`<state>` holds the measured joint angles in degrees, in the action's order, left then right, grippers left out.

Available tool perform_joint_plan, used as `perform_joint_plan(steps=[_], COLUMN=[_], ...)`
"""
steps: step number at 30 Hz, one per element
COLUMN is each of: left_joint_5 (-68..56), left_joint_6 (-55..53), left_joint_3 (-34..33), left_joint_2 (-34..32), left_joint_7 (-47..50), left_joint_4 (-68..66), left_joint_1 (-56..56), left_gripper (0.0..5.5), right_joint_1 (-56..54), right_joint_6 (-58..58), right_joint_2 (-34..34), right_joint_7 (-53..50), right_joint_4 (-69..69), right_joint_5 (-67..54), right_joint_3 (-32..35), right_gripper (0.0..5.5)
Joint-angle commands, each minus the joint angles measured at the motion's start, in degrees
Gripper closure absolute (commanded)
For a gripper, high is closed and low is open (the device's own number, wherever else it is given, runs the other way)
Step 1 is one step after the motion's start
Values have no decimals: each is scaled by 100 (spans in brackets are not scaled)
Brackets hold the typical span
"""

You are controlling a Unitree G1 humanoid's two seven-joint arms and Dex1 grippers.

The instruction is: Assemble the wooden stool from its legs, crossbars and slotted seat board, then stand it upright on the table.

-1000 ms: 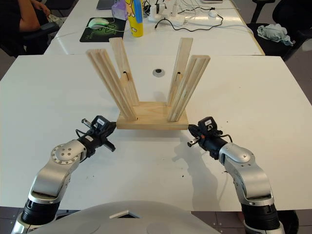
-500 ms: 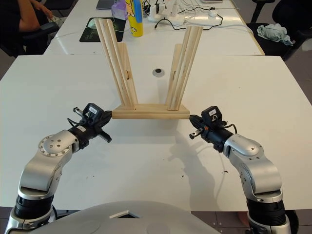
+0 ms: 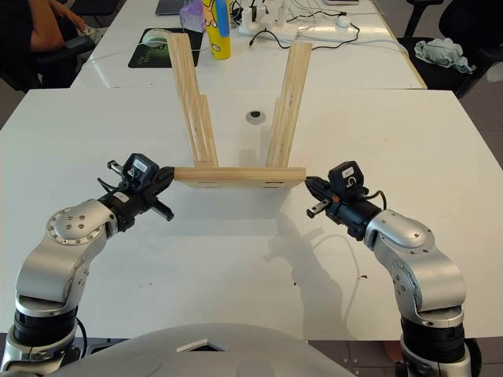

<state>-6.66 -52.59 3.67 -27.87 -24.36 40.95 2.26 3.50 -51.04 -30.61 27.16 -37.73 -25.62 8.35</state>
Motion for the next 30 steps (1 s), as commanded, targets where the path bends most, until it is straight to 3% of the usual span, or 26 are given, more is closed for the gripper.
perform_joint_plan(steps=[1,17,22,26,30], left_joint_5=[-427,-935,-684,-282,273], left_joint_6=[-130,-454,-99,850,2698], left_joint_3=[203,-140,-155,-270,-636], left_joint_2=[79,-602,-686,-598,-659], left_joint_7=[-272,-695,-527,-238,10], left_joint_4=[226,641,317,-186,-1205], left_joint_1=[162,-186,-378,-672,-1194], left_gripper=[548,548,548,548,550], right_joint_1=[-236,-186,230,592,962], right_joint_6=[-65,-809,-504,298,1609], right_joint_2=[104,-222,-538,-451,-457], right_joint_7=[165,330,278,313,771], right_joint_4=[-267,-840,-558,223,1391], right_joint_5=[-452,-1289,-807,-378,21], right_joint_3=[-111,326,251,364,520], right_gripper=[550,550,550,550,522])
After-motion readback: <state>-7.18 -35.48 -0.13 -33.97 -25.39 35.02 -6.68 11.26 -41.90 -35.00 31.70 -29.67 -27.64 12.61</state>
